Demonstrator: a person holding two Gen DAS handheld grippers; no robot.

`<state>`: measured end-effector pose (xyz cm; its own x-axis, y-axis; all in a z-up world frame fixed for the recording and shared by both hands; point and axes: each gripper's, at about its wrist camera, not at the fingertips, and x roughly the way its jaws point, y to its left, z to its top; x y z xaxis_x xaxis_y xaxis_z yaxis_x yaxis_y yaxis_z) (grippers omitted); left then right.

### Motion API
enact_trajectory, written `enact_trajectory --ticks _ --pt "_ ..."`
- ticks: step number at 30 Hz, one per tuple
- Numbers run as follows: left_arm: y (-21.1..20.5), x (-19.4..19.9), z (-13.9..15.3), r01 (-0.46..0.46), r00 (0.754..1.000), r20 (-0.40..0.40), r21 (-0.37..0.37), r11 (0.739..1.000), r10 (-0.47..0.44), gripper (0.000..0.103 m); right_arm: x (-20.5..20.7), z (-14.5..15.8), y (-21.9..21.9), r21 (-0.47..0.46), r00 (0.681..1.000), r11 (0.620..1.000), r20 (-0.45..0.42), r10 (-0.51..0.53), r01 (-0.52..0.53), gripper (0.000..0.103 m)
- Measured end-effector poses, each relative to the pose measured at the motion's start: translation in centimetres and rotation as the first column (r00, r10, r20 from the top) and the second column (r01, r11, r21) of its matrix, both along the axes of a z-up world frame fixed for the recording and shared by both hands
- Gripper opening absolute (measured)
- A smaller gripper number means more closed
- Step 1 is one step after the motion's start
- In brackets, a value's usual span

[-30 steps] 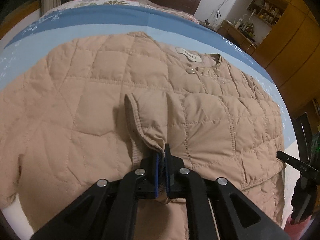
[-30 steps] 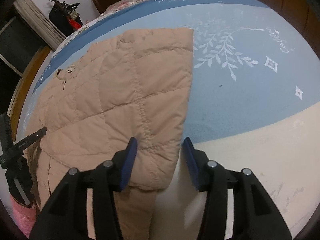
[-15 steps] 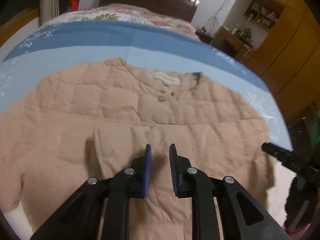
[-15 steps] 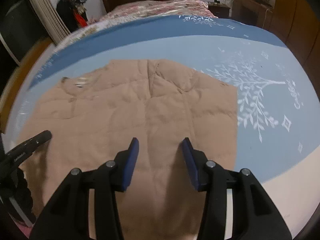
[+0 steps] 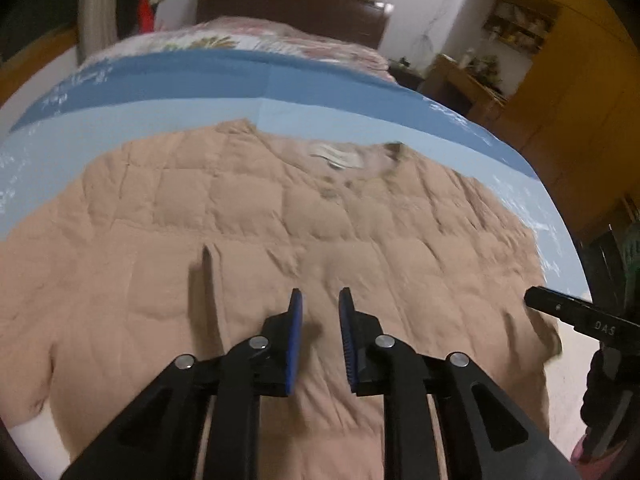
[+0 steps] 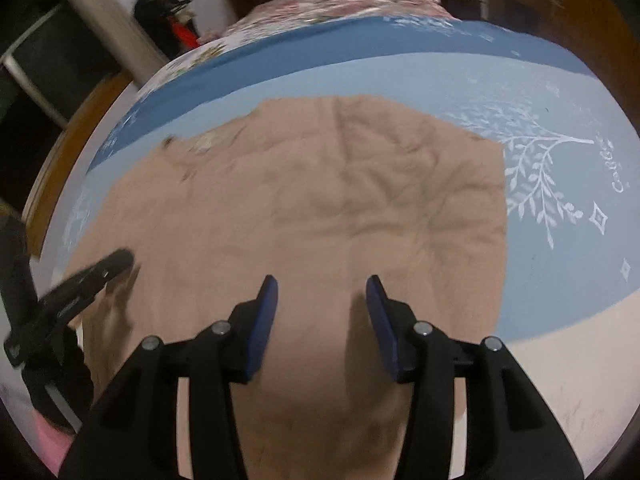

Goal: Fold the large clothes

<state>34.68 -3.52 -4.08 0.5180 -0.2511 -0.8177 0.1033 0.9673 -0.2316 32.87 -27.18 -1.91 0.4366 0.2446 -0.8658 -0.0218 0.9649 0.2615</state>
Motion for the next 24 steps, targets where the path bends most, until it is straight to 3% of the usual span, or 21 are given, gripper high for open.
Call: enact_trajectory --ticks 7,10,15,17,19,20,24 --pt "-1.4 -0.2 -3.4 0.023 0.997 -0.070 0.026 0.999 -0.021 0.019 -1.5 -3.2 1.2 -0.043 0.998 0.999 -0.056 0.023 -0.026 0.046" --pt "-1.3 -0.2 -4.3 0.044 0.998 -0.046 0.029 0.999 -0.043 0.020 -1.6 -4.2 1.3 -0.043 0.999 0.999 -0.045 0.016 -0.017 0.047" --pt "-0.9 -0.7 -3.9 0.035 0.999 -0.038 0.017 0.999 -0.035 0.020 -2.0 -3.4 1.4 -0.034 1.000 0.999 -0.027 -0.004 0.003 0.047" --pt "-0.5 -1.1 -3.0 0.025 0.999 -0.044 0.015 1.000 -0.025 0.021 -3.0 -1.6 1.2 0.002 1.000 1.000 0.019 0.009 -0.009 0.057" --pt "1.0 -2.4 -1.3 0.012 1.000 -0.018 0.004 1.000 -0.012 0.033 -4.0 -0.1 0.8 -0.026 0.998 1.000 0.064 -0.006 0.007 0.069" --pt "1.8 -3.1 -0.6 0.002 1.000 0.003 0.014 1.000 -0.002 0.042 -4.6 0.6 0.6 -0.051 0.996 0.998 0.084 -0.019 0.023 0.069" --pt "7.7 -6.8 1.5 -0.083 0.994 0.085 0.097 0.992 0.075 0.059 -6.4 2.1 -0.2 -0.094 0.994 0.995 0.104 -0.021 0.031 0.076"
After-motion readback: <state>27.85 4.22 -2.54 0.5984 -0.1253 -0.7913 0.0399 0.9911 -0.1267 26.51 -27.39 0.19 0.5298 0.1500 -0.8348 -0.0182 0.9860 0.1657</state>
